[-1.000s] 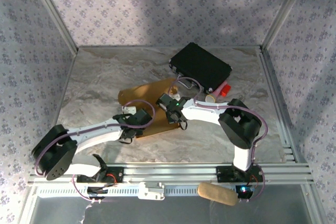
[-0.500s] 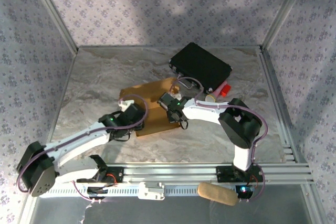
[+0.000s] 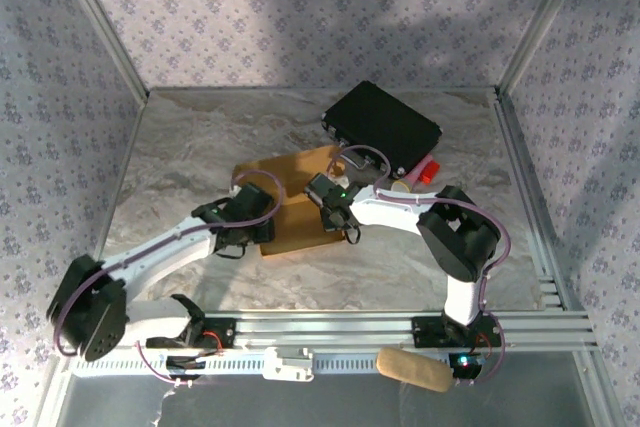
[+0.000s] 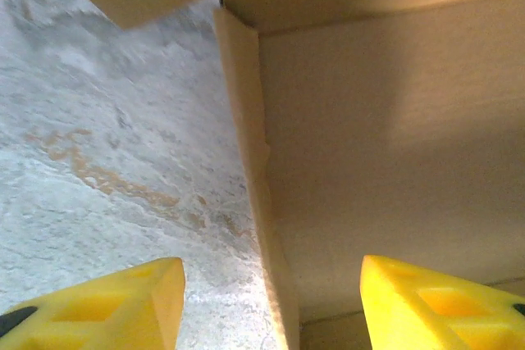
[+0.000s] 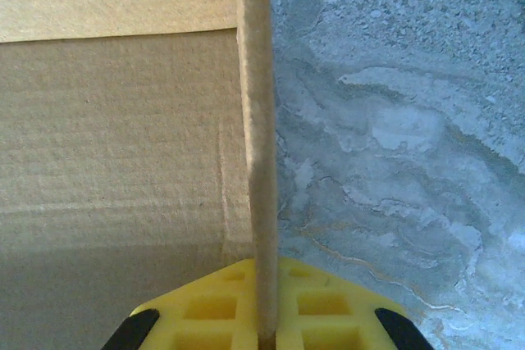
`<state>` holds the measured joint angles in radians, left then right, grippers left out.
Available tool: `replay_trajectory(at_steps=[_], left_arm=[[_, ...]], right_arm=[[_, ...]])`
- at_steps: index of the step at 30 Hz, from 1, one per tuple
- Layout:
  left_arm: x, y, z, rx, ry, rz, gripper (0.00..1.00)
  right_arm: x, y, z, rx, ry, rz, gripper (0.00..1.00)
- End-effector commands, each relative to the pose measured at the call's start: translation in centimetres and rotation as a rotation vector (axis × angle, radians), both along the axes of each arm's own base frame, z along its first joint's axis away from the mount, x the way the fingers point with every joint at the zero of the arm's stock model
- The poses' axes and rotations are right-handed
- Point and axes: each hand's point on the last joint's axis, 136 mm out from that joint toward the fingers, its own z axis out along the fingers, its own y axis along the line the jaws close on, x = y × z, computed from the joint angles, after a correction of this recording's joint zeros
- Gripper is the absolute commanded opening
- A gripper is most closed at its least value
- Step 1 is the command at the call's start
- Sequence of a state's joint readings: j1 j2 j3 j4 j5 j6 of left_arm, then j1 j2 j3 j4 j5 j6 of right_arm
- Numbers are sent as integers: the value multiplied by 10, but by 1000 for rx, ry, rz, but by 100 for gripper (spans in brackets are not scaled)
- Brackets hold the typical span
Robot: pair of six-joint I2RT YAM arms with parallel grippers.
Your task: Fold the paper box
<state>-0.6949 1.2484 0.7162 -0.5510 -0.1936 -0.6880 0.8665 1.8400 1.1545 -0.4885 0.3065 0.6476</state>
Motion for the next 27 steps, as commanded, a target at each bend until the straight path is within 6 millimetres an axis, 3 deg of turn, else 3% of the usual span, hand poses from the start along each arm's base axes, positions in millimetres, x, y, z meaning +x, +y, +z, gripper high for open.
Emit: replay_trajectory(at_steps=[1, 4, 12, 20, 27], left_arm=[[2, 0, -12, 31, 4, -17, 55], [10, 3, -17, 54, -20, 3, 44], [20, -3, -42, 88, -9, 11, 36], [18, 7, -52, 192, -43, 36, 0], [13, 20, -51, 368, -53, 69, 0]], right_arm=[[-3, -9, -9, -16, 20, -25, 0], [-4, -8, -8, -13, 20, -19, 0], [-3, -8, -7, -7, 18, -22, 0], [-2, -9, -5, -6, 15, -22, 0], [-2, -9, -6, -11, 17, -23, 0]])
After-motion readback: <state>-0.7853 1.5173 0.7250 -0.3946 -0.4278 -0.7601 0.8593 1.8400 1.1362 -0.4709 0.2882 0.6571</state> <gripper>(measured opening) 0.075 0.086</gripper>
